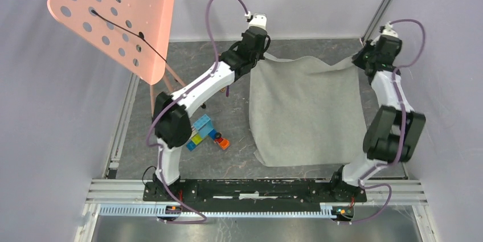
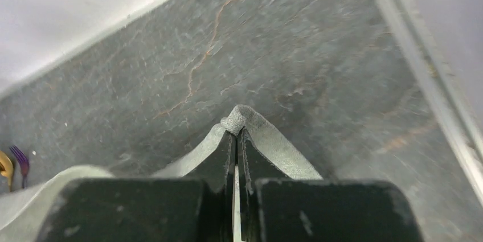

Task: Fold the napkin into a case and place the utensils inside
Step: Fold and flatten the napkin at the center of the board.

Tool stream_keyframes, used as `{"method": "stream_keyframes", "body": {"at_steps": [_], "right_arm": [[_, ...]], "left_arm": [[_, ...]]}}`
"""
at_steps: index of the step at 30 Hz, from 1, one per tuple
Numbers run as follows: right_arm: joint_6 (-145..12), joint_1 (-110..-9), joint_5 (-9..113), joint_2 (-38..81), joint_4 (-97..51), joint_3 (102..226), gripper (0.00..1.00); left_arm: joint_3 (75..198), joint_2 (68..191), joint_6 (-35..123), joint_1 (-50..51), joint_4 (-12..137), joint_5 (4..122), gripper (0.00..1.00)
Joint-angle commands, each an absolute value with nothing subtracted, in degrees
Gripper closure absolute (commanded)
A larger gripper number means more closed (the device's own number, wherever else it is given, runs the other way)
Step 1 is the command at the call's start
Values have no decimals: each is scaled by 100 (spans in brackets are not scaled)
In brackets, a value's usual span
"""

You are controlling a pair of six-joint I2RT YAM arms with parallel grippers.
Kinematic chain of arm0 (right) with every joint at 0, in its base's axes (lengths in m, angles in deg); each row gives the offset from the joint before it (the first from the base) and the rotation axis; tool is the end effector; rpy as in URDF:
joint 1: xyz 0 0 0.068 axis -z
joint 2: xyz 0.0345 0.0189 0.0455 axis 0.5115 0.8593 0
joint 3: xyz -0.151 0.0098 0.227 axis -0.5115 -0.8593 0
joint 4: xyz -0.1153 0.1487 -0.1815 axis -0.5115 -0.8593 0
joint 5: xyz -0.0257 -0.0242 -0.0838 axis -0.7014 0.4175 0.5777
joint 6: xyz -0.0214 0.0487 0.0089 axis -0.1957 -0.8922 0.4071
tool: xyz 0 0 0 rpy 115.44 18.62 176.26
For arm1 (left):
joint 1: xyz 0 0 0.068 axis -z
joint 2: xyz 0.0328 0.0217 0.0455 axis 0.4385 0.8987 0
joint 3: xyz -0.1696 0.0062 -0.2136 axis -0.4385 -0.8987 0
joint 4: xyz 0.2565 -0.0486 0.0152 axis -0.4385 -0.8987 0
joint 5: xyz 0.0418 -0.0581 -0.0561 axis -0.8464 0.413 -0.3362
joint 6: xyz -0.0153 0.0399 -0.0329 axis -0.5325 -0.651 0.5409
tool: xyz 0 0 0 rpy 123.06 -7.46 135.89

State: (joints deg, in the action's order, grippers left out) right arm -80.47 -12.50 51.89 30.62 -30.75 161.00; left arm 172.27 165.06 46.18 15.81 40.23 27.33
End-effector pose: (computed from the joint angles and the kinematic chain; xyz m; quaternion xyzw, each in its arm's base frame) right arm 0.3528 -0.1111 0.3144 0.2463 0.8085 0.0721 0.5296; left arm 0.3538 -0.2944 0.3655 0.0684 0.8172 -0.0741 0.5674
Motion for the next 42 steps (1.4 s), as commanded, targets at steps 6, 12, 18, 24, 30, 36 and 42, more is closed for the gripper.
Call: {"method": "stream_keyframes", "body": {"at_steps": [6,12,18,24,30,36,42], "right_arm": [[-7654,-1713,4798,4785,-2282,17341,100],[-7456,-1713,4887,4966,-2137,17378,100],[-7201,-1692,5075,4779,-2620,17355,100],[-7207,-1518,5080,4282,-2610,16888,100],[-7276,-1364,5092,4089,-3324,16904,100],[-7245,-1213,5180,3510,-4347,16213,100],[-7069,-977,5539,2585,-4440,15003,100]], "left_arm": [[18332,18043,3712,1206,4694,2603,98],[18767,18493,3525,1171,4702,2638,98],[18835,18242,3826,1170,4199,2952,98],[18346,17611,4052,1169,3897,2920,98],[18221,17281,4251,1168,3394,3233,98],[17449,16859,6056,1344,2156,4750,98],[15908,16013,6505,2216,1885,4744,98]]}}
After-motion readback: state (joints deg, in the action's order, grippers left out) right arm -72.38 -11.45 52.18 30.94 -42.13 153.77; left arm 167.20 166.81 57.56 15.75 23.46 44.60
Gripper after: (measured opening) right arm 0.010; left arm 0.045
